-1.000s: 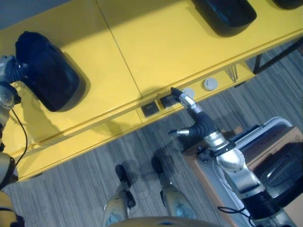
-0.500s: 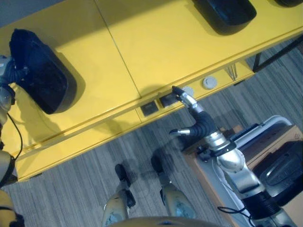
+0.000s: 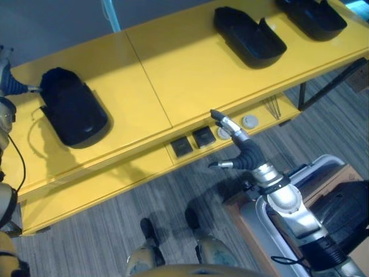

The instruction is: Move parts from the plastic box to the shelf.

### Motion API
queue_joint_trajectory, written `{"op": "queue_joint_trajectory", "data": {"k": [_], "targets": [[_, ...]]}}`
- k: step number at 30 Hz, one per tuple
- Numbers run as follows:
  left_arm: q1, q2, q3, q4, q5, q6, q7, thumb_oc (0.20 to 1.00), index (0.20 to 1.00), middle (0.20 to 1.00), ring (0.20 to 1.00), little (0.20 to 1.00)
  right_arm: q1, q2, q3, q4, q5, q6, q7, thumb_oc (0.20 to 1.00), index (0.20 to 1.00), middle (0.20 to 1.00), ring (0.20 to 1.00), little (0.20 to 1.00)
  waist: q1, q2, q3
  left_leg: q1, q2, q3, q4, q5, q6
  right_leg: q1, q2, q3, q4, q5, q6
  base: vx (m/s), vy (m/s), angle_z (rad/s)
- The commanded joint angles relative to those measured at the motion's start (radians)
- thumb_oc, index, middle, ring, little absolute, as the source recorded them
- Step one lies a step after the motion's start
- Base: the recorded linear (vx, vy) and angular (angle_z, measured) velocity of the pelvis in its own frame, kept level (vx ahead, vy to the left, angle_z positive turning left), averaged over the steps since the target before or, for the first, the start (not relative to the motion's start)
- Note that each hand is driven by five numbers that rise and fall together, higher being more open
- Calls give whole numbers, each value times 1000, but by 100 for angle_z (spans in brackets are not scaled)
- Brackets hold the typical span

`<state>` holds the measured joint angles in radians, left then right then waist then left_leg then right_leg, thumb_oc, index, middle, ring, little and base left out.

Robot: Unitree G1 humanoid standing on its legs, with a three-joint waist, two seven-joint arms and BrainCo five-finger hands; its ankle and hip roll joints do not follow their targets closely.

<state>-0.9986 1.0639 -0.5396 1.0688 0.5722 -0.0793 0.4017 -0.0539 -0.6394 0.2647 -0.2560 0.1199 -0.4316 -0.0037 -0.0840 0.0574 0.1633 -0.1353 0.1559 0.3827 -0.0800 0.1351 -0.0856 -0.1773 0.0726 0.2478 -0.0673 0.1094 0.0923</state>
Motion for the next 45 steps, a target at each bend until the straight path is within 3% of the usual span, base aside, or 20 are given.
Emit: {"op": "queue_joint_trajectory", "data": {"k": [1,4,6,8,11,12,16,17,18,22,27,36,45], "targets": [[-5,-12,94,-86,-75,5,117,1000,1000,1000,1000,1000,-17,-11,7,-30,24,-61,-5,1000,1000,1000,1000,1000,41,-2,-100,116,-26,-8,75,-210,-41,44,-38,-82,129,-235,137,24,-43,13],[120,-52,233,-376,-171,-56,155,1000,1000,1000,1000,1000,-82,-30,31,12,-25,-26,-28,1000,1000,1000,1000,1000,74,-19,-114,137,-37,-28,78,-222,-38,76,-49,-101,129,-246,136,20,-36,15],[290,-85,356,-581,-216,-115,147,1000,1000,1000,1000,1000,-124,-31,37,33,-51,-3,-45,1000,1000,1000,1000,1000,97,-32,-124,143,-42,-48,79,-220,-35,94,-53,-106,125,-246,128,33,-48,20],[494,-199,476,-777,-310,-197,125,1000,1000,1000,1000,1000,-164,9,36,86,-36,30,-59,1000,1000,1000,1000,1000,130,-54,-134,155,-50,-80,81,-224,-30,120,-62,-121,124,-255,117,61,-54,35],[611,-285,524,-887,-337,-239,105,1000,1000,1000,1000,1000,-179,38,27,130,-14,46,-73,1000,1000,1000,1000,1000,143,-64,-132,160,-57,-100,81,-225,-25,131,-66,-127,123,-256,109,19,-25,39],[702,-364,557,-990,-391,-278,97,1000,1000,1000,1000,1000,-199,52,19,158,-9,59,-85,1000,1000,1000,1000,1000,162,-75,-127,158,-61,-115,81,-223,-21,138,-69,-131,121,-255,104,10,-38,50],[808,-436,574,-1124,-417,-308,75,1000,1000,1000,1000,1000,-225,66,23,196,-5,71,-94,1000,1000,1000,1000,1000,194,-88,-114,146,-64,-149,81,-218,-20,138,-71,-141,119,-254,95,6,-34,40],[850,-451,581,-1160,-417,-313,65,1000,1000,1000,1000,1000,-231,66,26,210,-1,74,-93,470,470,470,470,470,200,-90,-110,140,-64,-160,81,-216,-20,138,-72,-146,117,-254,93,-7,-58,40],[881,-462,589,-1178,-421,-318,58,1000,1000,1000,1000,1000,-240,65,30,223,-1,79,-91,200,200,200,200,200,214,-95,-103,133,-64,-170,81,-213,-20,135,-73,-150,114,-253,91,-6,-59,39],[989,-492,617,-1224,-444,-320,34,1000,1000,1000,1000,1000,-241,69,42,243,-13,94,-80,200,200,200,200,200,249,-100,-83,111,-62,-206,76,-205,-24,128,-73,-169,102,-251,86,3,-58,30],[1018,-505,627,-1224,-505,-329,7,1000,1000,1000,1000,1000,-239,74,59,249,-29,110,-69,200,200,200,200,200,263,-100,-66,92,-58,-227,75,-196,-29,121,-77,-188,98,-250,81,-6,-40,27],[998,-535,607,-1219,-595,-355,6,1000,1000,1000,1000,1000,-282,109,116,324,-23,115,-69,200,200,200,200,200,276,-75,-31,38,-52,-258,59,-167,-39,71,-74,-219,93,-241,76,-26,-19,17],[948,-507,564,-1228,-605,-365,-4,1000,1000,1000,1000,1000,-412,156,179,383,-27,117,-89,200,200,200,200,200,294,-45,-13,-13,-47,-273,50,-142,-49,13,-70,-231,97,-232,75,-7,-10,1]]}}
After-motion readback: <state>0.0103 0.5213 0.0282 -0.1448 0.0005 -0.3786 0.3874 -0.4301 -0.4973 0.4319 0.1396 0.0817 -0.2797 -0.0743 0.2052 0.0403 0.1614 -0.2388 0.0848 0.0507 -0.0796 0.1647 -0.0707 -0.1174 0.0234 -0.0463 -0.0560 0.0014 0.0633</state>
